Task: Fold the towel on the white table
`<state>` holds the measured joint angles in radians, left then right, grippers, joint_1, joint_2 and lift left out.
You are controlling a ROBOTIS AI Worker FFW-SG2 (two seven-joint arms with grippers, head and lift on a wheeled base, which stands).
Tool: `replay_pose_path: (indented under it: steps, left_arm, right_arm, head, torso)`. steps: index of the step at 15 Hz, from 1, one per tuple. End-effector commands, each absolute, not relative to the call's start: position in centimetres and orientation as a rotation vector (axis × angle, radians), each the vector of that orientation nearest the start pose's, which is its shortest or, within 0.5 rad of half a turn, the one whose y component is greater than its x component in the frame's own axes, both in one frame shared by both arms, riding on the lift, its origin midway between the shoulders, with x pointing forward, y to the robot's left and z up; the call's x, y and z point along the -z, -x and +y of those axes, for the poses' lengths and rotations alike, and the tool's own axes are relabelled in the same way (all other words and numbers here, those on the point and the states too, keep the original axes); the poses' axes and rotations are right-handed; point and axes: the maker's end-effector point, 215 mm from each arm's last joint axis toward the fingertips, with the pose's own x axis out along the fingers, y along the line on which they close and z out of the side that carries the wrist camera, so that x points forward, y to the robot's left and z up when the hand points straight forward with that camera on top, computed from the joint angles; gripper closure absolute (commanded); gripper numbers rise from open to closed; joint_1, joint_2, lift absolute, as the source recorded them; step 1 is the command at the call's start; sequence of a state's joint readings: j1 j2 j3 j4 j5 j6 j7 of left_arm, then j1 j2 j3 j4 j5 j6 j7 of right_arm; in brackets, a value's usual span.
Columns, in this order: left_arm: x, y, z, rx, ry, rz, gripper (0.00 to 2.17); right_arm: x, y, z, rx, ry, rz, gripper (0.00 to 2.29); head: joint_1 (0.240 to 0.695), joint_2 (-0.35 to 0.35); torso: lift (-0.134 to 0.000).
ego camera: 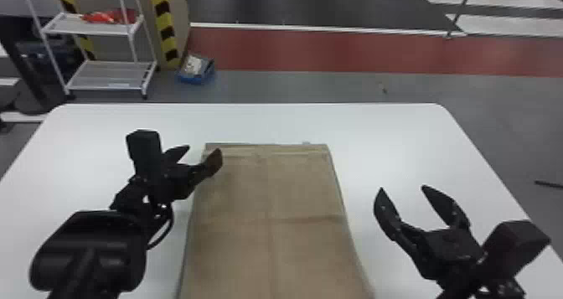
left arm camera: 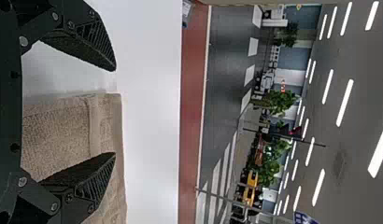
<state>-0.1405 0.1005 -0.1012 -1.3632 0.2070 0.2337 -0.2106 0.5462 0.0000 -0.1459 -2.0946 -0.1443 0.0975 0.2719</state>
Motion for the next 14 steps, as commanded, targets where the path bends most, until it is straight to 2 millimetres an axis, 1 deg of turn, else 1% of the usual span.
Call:
replay_pose_path:
  steps: [1, 4, 5, 7, 8, 9, 14]
  left_arm:
    - [44.4, -60.8, 15.4, 0.316, 0.086, 0.318, 0.33]
    - [45.0, -61.2, 15.3, 0.321, 0.083, 0.333, 0.33]
    - [45.1, -61.2, 15.3, 0.322, 0.082, 0.334, 0.39]
    - [46.3, -60.9, 15.8, 0.312, 0.081, 0.364, 0.41]
    - [46.7, -60.8, 16.0, 0.308, 0.083, 0.371, 0.49]
    - [46.9, -60.7, 16.1, 0.305, 0.078, 0.376, 0.52]
    - [47.0, -60.8, 17.0, 0.283, 0.080, 0.379, 0.52]
  right_arm:
    - [35.1, -42.8, -24.4, -0.152, -0.090, 0.096, 0.14]
    - [34.7, -43.1, -23.9, -0.172, -0.091, 0.086, 0.14]
    - [34.7, -43.3, -23.8, -0.176, -0.093, 0.085, 0.14]
    - [35.0, -43.5, -23.3, -0.190, -0.097, 0.089, 0.14]
    - [35.0, -43.5, -23.2, -0.193, -0.099, 0.089, 0.14]
    - [34.9, -43.6, -23.1, -0.196, -0.099, 0.087, 0.14]
    - [35.1, -43.8, -22.8, -0.206, -0.112, 0.088, 0.14]
  head:
    - [0.695, -0.085]
    - [0.695, -0.093]
    - [0.695, -0.094]
    - [0.695, -0.091]
    - [0.695, -0.088]
    - [0.695, -0.085]
    - [0.695, -0.068]
  torso:
    - [-0.123]
    - [-0.123]
    - [-0.123]
    - [-0.123]
    - [-0.123]
    - [-0.123]
    - [-0.123]
